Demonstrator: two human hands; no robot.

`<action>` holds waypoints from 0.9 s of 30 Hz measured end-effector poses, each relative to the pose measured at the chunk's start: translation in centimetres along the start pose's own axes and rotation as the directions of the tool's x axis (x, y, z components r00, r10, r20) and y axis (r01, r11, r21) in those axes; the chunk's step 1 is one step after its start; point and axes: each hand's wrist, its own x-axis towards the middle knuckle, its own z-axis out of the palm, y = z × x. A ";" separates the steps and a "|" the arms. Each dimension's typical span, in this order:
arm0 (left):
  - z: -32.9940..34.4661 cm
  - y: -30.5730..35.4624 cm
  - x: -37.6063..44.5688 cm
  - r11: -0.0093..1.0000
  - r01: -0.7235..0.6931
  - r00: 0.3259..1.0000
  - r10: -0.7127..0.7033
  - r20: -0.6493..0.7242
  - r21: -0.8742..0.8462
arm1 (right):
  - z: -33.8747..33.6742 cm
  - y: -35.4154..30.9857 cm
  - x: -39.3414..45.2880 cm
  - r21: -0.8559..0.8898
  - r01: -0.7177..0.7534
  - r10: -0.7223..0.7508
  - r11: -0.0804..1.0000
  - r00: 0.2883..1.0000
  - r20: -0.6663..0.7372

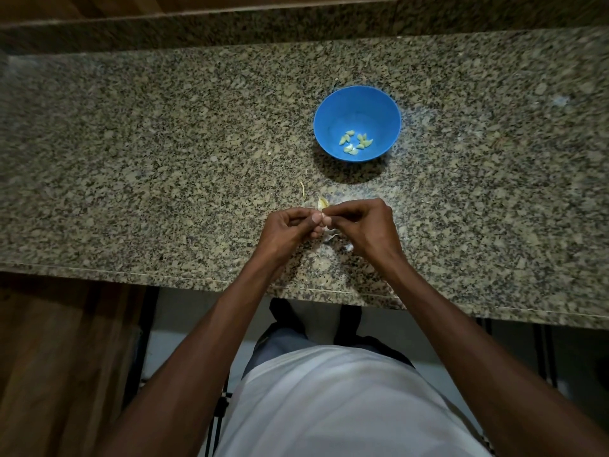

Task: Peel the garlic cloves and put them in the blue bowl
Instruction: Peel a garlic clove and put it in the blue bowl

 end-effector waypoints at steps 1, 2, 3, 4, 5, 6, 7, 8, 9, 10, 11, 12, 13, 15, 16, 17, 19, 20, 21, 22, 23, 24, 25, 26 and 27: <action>-0.1 0.0 0.1 1.000 -0.009 1.000 0.009 -0.003 0.017 | 0.1 0.1 0.0 0.017 -0.012 0.012 1.000 1.000 0.004; -0.2 0.0 0.1 0.999 -0.021 1.000 0.022 -0.008 0.045 | 0.2 0.3 0.0 0.030 -0.021 0.021 0.999 1.000 0.009; -0.2 0.0 0.1 0.995 -0.037 0.999 0.039 -0.013 0.088 | 0.3 0.4 -0.1 0.044 -0.031 0.031 0.999 0.999 0.009; 0.0 0.0 0.1 0.988 -0.057 0.998 0.061 -0.020 0.141 | 0.4 0.6 -0.1 0.061 -0.042 0.042 0.997 0.999 0.004; 0.1 0.0 0.1 0.976 -0.081 0.996 0.089 -0.031 0.201 | 0.4 0.7 -0.2 0.085 -0.049 0.049 0.995 0.999 0.000; 0.3 0.0 0.1 0.961 -0.103 0.992 0.117 -0.039 0.258 | 0.4 0.8 -0.2 0.111 -0.053 0.053 0.992 0.999 -0.002; 0.4 0.0 0.1 0.943 -0.123 0.989 0.142 -0.041 0.308 | 0.5 0.9 -0.2 0.137 -0.059 0.059 0.989 0.998 -0.001; 0.5 0.1 0.1 0.929 -0.137 0.987 0.159 -0.038 0.344 | 0.5 1.0 -0.2 0.157 -0.068 0.068 0.985 0.998 0.002; 0.6 0.1 0.1 0.916 -0.144 0.985 0.169 -0.034 0.375 | 0.4 1.1 -0.2 0.170 -0.077 0.076 0.982 0.997 0.010; 0.6 0.0 0.2 0.899 -0.152 0.983 0.181 -0.033 0.410 | 0.4 1.3 -0.2 0.176 -0.083 0.081 0.981 0.997 0.022; 0.7 -0.1 0.2 0.881 -0.159 0.980 0.195 -0.037 0.446 | 0.4 1.4 -0.1 0.180 -0.088 0.083 0.980 0.996 0.033; 0.8 -0.1 0.3 0.866 -0.161 0.977 0.209 -0.050 0.474 | 0.3 1.5 0.0 0.189 -0.096 0.089 0.977 0.995 0.042; 0.9 -0.2 0.4 0.858 -0.155 0.973 0.219 -0.075 0.490 | 0.3 1.4 0.1 0.218 -0.113 0.104 0.970 0.993 0.051; 1.1 0.0 0.6 0.870 -0.141 0.963 0.231 -0.137 0.473 | 0.1 1.2 0.1 0.331 -0.183 0.164 0.926 0.983 0.084; 1.0 0.0 0.7 0.885 -0.133 0.959 0.228 -0.167 0.446 | 0.1 1.0 0.0 0.386 -0.221 0.193 0.896 0.975 0.111; 1.0 0.1 0.8 0.902 -0.124 0.957 0.220 -0.192 0.414 | -0.1 0.9 -0.1 0.424 -0.251 0.212 0.870 0.968 0.137; 0.8 0.3 0.7 0.930 -0.105 0.956 0.193 -0.223 0.353 | -0.4 0.9 -0.1 0.458 -0.278 0.224 0.844 0.960 0.168; 0.7 0.4 0.6 0.943 -0.101 0.956 0.179 -0.230 0.316 | -0.6 1.0 0.0 0.464 -0.285 0.229 0.839 0.958 0.174; 0.6 0.3 0.5 0.954 -0.100 0.958 0.169 -0.232 0.283 | -0.7 1.1 0.0 0.462 -0.288 0.231 0.839 0.957 0.177; 0.5 0.2 0.3 0.957 -0.105 0.958 0.171 -0.231 0.271 | -0.9 1.2 0.1 0.445 -0.286 0.230 0.849 0.957 0.177; 0.4 0.0 0.2 0.952 -0.114 0.955 0.184 -0.232 0.283 | -1.2 1.3 0.2 0.419 -0.277 0.223 0.865 0.959 0.174; 0.3 -0.2 0.1 0.943 -0.122 0.951 0.200 -0.235 0.308 | -1.5 1.4 0.3 0.383 -0.263 0.214 0.885 0.962 0.167; 0.3 -0.4 0.1 0.930 -0.128 0.945 0.219 -0.241 0.346 | -2.0 1.5 0.4 0.342 -0.247 0.206 0.906 0.966 0.154; 0.3 -0.5 0.0 0.911 -0.139 0.939 0.246 -0.240 0.388 | -2.6 1.6 0.7 0.288 -0.229 0.198 0.930 0.971 0.132; 0.3 -0.7 0.1 0.894 -0.152 0.935 0.268 -0.231 0.421 | -3.3 1.7 1.1 0.206 -0.203 0.187 0.957 0.978 0.095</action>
